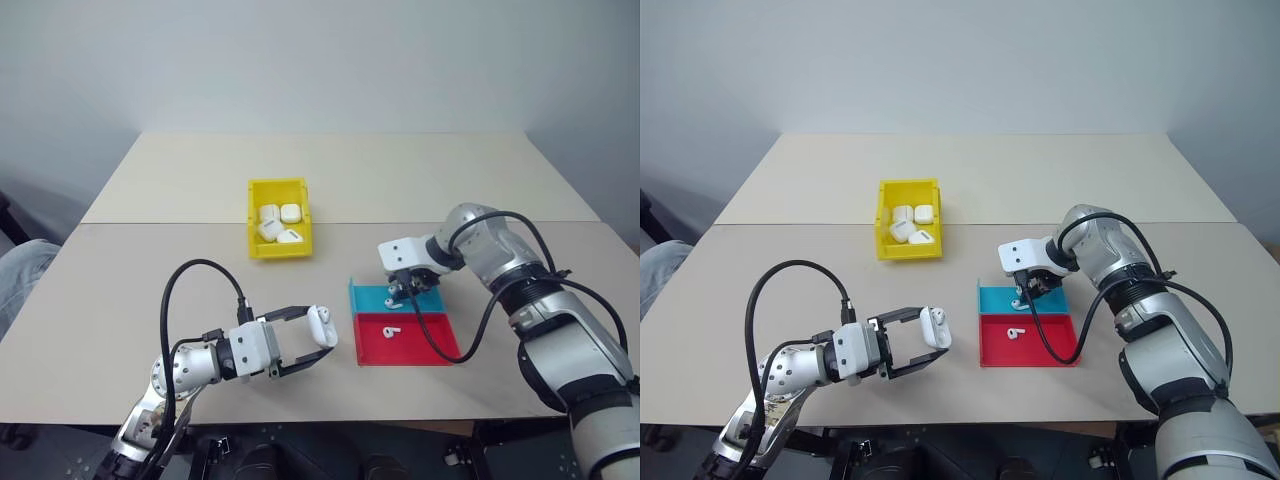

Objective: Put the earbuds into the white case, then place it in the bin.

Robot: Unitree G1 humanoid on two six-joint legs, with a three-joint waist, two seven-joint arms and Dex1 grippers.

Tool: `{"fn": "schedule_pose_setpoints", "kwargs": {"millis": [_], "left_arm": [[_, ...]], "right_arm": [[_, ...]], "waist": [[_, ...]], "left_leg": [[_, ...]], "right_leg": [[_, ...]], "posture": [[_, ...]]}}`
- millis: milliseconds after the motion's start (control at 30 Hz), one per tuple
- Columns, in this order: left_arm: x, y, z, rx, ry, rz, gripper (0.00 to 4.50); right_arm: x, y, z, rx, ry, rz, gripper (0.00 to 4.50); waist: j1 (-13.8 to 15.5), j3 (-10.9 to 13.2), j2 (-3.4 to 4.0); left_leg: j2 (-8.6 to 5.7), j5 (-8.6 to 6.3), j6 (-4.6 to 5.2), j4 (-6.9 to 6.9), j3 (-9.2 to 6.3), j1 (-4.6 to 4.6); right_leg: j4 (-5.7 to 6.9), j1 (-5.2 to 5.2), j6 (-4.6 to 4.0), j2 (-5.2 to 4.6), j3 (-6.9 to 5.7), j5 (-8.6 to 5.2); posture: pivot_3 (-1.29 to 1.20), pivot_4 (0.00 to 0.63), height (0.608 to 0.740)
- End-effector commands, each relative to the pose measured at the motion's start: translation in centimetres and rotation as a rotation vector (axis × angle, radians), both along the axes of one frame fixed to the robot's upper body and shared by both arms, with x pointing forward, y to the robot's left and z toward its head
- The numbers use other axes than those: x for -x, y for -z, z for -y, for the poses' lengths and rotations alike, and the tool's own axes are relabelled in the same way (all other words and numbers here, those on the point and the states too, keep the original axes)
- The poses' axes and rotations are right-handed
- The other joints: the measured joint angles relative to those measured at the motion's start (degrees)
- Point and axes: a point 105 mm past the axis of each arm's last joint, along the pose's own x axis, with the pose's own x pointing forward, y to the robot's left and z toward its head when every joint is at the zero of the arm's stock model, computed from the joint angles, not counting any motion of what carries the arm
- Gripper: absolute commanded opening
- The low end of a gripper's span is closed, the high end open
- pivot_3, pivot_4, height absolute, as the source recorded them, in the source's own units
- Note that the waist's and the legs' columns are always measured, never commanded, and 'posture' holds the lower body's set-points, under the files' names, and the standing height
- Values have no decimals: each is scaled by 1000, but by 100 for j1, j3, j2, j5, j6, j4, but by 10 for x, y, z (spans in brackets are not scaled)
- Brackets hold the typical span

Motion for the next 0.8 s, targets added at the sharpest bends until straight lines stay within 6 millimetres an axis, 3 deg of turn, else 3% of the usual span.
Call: {"fn": "schedule_pose_setpoints", "kwargs": {"millis": [33, 433, 533, 800], "left_arm": [[6, -9, 3, 16, 23, 50, 2740], [7, -9, 4, 16, 24, 55, 2740], [6, -9, 3, 12, 23, 54, 2740], [7, -9, 3, 12, 28, 55, 2740]], "right_arm": [[-5, -12, -2, -11, -8, 49, 1666], [-4, -9, 1, -1, -9, 46, 1666], [-3, -7, 1, 3, -20, 40, 1091], [-1, -8, 4, 3, -26, 53, 1091]], "waist": [[-1, 0, 0], [1, -1, 1], [1, -1, 1], [2, -1, 1]], "left_leg": [[0, 0, 0, 0, 0, 0], [0, 0, -1, 5, 0, 1], [1, 0, -1, 5, 0, 1], [1, 0, -1, 5, 0, 1]], "right_leg": [[0, 0, 0, 0, 0, 0], [4, 1, 0, 0, 0, 0], [4, 1, 0, 0, 0, 0], [4, 2, 0, 0, 0, 0]], "posture": [[0, 150, 740], [0, 150, 740], [0, 150, 740], [0, 150, 740]]}}
